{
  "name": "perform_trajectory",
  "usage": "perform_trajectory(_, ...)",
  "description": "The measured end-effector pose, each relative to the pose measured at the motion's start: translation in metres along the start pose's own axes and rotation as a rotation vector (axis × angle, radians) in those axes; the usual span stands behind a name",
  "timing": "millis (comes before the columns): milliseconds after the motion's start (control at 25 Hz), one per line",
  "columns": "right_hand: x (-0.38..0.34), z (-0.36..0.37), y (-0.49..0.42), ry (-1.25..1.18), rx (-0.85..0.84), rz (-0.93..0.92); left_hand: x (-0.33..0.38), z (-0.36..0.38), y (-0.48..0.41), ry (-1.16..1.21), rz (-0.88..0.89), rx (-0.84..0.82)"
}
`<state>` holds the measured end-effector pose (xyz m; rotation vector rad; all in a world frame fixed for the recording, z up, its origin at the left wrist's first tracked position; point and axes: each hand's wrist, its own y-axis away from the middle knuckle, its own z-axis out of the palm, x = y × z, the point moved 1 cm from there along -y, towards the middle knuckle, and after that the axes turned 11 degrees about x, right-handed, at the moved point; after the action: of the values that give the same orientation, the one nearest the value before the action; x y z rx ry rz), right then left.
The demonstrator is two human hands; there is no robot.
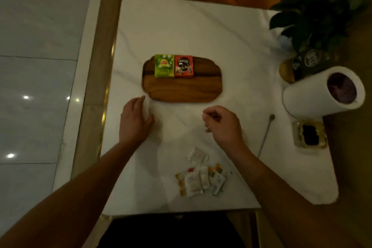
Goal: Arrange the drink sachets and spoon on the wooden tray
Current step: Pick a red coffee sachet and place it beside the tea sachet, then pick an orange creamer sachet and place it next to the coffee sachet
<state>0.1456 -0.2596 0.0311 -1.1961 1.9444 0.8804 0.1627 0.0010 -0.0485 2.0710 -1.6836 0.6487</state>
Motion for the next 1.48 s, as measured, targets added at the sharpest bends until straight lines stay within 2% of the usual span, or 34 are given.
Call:
perform_trajectory(80,0.024,-0.017,0.033,0.033,-0.04,-0.012,0.01,-0.005,0.044,0.033,0.043,-0.051)
perform_trajectory(160,0.05,-0.026,0.062,0.112,-0.106,0.031,0.022,-0.005,0.098,0.024,0.113,-0.191)
perform_trajectory(280,0.082,-0.031,0.092,0.337,-0.189,0.004,0.04,0.003,0.152,-0.121,0.222,-0.354)
perform_trajectory(440,0.108,-0.037,0.113,0.658,-0.302,-0.22,0.045,0.009,0.171,-0.299,0.398,-0.36)
perform_trajectory(520,0.113,-0.037,0.118,0.744,-0.303,-0.302,0.044,0.01,0.171,-0.325,0.4,-0.344)
perform_trajectory(600,0.113,-0.035,0.118,0.765,-0.27,-0.308,0.044,0.012,0.168,-0.286,0.268,-0.331)
perform_trajectory(760,0.113,-0.036,0.109,0.695,-0.163,-0.176,0.039,0.007,0.155,-0.048,-0.17,-0.216)
perform_trajectory(840,0.112,-0.042,0.104,0.558,-0.111,-0.07,0.032,0.001,0.151,0.05,-0.3,-0.195)
perform_trajectory(1000,0.1,-0.06,0.101,0.241,0.021,0.13,0.027,-0.019,0.148,0.436,-0.625,-0.172)
perform_trajectory(1120,0.07,-0.06,0.107,-0.038,0.068,0.204,0.034,-0.037,0.148,0.614,-0.74,-0.161)
perform_trajectory(1280,0.023,-0.048,0.109,-0.377,0.028,0.329,0.055,-0.059,0.145,0.829,-0.761,-0.206)
perform_trajectory(1400,0.0,-0.041,0.111,-0.399,0.078,0.187,0.071,-0.069,0.141,0.929,-0.761,-0.203)
perform_trajectory(1480,-0.01,-0.042,0.115,-0.201,0.194,-0.142,0.08,-0.072,0.14,0.981,-0.761,-0.201)
